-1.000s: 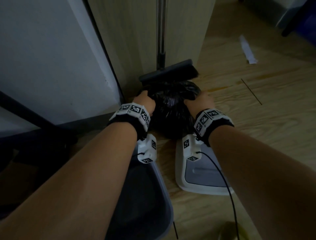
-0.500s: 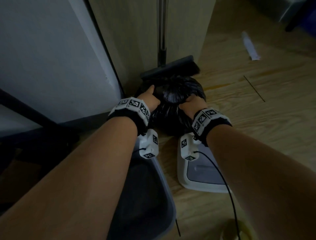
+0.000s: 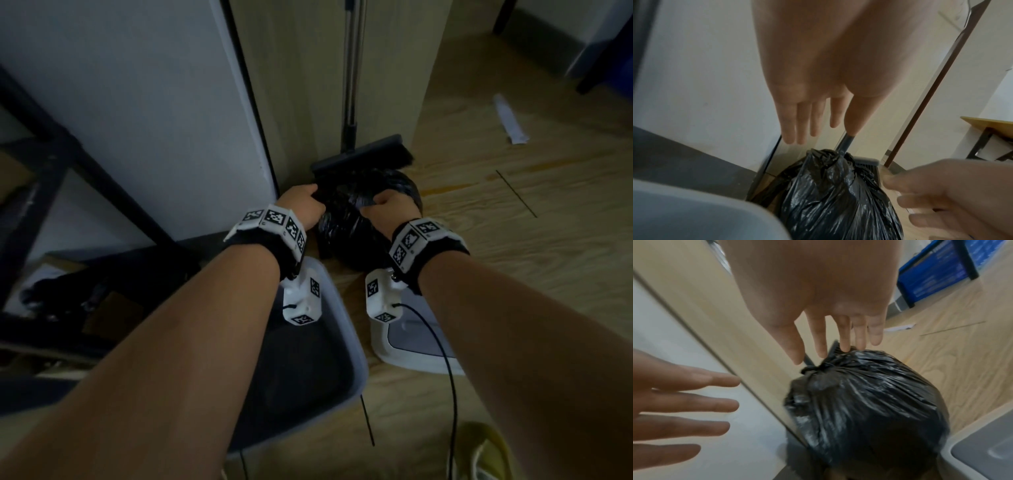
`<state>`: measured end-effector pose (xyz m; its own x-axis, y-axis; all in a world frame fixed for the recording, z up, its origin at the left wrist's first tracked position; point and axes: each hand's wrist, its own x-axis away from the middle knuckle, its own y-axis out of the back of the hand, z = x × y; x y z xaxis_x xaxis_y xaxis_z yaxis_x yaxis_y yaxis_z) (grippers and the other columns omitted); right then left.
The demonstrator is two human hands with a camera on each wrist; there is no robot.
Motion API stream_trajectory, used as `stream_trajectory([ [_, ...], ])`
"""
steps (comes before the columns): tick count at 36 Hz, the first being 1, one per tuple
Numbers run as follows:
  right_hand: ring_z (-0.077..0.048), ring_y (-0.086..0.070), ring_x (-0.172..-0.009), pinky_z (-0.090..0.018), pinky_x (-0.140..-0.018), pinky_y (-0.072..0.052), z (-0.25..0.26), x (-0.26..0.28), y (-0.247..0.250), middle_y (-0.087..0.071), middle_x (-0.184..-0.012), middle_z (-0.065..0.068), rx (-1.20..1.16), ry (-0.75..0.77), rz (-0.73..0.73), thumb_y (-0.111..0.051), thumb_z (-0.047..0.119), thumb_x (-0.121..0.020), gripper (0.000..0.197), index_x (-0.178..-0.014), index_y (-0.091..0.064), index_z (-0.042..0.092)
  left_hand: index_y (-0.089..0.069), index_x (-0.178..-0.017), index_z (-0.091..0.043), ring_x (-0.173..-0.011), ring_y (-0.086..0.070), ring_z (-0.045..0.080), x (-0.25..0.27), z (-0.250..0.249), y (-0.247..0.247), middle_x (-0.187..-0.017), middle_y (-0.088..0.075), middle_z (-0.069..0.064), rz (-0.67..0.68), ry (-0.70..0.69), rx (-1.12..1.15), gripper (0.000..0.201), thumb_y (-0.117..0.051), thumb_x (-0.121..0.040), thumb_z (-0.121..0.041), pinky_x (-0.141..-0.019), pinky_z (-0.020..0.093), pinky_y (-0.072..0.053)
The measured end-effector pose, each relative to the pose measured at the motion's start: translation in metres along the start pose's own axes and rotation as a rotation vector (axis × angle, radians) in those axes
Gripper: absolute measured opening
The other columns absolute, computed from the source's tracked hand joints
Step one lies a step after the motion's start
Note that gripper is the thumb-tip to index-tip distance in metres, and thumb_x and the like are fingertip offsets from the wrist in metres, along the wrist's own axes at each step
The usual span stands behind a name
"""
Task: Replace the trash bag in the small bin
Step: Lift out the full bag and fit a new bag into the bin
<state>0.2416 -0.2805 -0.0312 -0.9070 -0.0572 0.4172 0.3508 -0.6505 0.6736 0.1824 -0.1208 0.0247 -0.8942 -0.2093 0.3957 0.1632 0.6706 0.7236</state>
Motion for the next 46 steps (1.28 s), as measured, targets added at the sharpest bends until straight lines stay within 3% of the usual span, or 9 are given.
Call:
stream_trajectory([
  [9, -0.034, -0.050, -0.123, -0.044, -0.104, -0.044, 0.022, 0.075, -0.008, -0.049, -0.140, -0.011, 0.041, 0.142, -0.024, -0.059, 0.042, -0.085, 0.056, -0.136, -0.051, 0.020, -0.044, -0.142, -0.009, -0.127, -0.050, 0.029, 0.079, 0.025, 0.015, -0.141, -0.050, 0.014, -0.125, 0.008, -0.021, 0.045, -0.047, -0.097, -0.012, -0.104, 0.031, -0.039],
  [12, -0.031, -0.050, -0.126, -0.040, -0.103, -0.045, 0.030, 0.103, -0.013, -0.049, -0.142, -0.008, 0.074, 0.205, -0.044, -0.058, 0.044, -0.086, 0.058, -0.138, -0.049, 0.022, -0.039, -0.146, -0.011, -0.133, -0.044, 0.030, 0.106, 0.035, 0.018, -0.149, -0.042, 0.012, -0.143, 0.030, -0.024, 0.051, -0.049, -0.096, -0.014, -0.109, 0.033, -0.035],
  [19, -0.029, -0.046, -0.129, -0.038, -0.104, -0.044, 0.037, 0.163, -0.031, -0.044, -0.145, -0.007, 0.146, 0.314, -0.032, -0.060, 0.043, -0.083, 0.061, -0.140, -0.046, 0.027, -0.052, -0.134, -0.002, -0.126, -0.051, 0.032, 0.160, 0.068, 0.018, -0.138, -0.053, 0.018, -0.208, 0.036, -0.002, 0.039, -0.046, -0.097, -0.014, -0.104, 0.035, -0.039],
  [23, -0.029, -0.048, -0.128, -0.039, -0.104, -0.044, 0.040, 0.193, -0.046, -0.046, -0.144, -0.007, 0.171, 0.383, -0.017, -0.060, 0.039, -0.082, 0.061, -0.140, -0.047, 0.026, -0.050, -0.138, -0.010, -0.133, -0.047, 0.029, 0.185, 0.095, 0.015, -0.142, -0.051, 0.013, -0.243, 0.027, -0.023, 0.045, -0.051, -0.094, -0.015, -0.112, 0.036, -0.036],
  [27, -0.029, -0.048, -0.128, -0.037, -0.104, -0.044, 0.044, 0.218, -0.061, -0.044, -0.145, -0.008, 0.166, 0.418, -0.002, -0.058, 0.031, -0.082, 0.060, -0.141, -0.045, 0.024, -0.042, -0.144, -0.009, -0.138, -0.041, 0.026, 0.210, 0.121, 0.019, -0.149, -0.043, 0.012, -0.257, 0.067, -0.036, 0.051, -0.048, -0.094, -0.012, -0.116, 0.033, -0.030],
  [31, -0.028, -0.044, -0.131, -0.036, -0.106, -0.041, 0.052, 0.242, -0.075, -0.041, -0.146, -0.008, 0.175, 0.454, 0.035, -0.056, 0.026, -0.085, 0.058, -0.142, -0.044, 0.023, -0.047, -0.141, -0.009, -0.137, -0.042, 0.026, 0.228, 0.142, 0.027, -0.148, -0.045, 0.011, -0.293, 0.090, -0.027, 0.048, -0.049, -0.093, -0.012, -0.113, 0.030, -0.033],
  [38, -0.026, -0.043, -0.134, -0.032, -0.107, -0.038, 0.073, 0.268, -0.101, -0.042, -0.148, -0.006, 0.271, 0.512, 0.098, -0.053, 0.022, -0.091, 0.054, -0.144, -0.042, 0.021, -0.066, -0.122, -0.010, -0.124, -0.054, 0.027, 0.254, 0.176, 0.040, -0.131, -0.061, 0.009, -0.351, 0.131, 0.001, 0.032, -0.052, -0.095, -0.018, -0.106, 0.033, -0.042],
  [46, -0.026, -0.046, -0.131, -0.033, -0.105, -0.039, 0.099, 0.288, -0.139, -0.047, -0.144, -0.007, 0.353, 0.594, 0.183, -0.050, 0.017, -0.093, 0.049, -0.141, -0.044, 0.018, -0.063, -0.125, -0.005, -0.121, -0.056, 0.031, 0.270, 0.243, 0.064, -0.129, -0.061, 0.015, -0.408, 0.298, 0.039, 0.033, -0.047, -0.097, -0.014, -0.101, 0.035, -0.043],
])
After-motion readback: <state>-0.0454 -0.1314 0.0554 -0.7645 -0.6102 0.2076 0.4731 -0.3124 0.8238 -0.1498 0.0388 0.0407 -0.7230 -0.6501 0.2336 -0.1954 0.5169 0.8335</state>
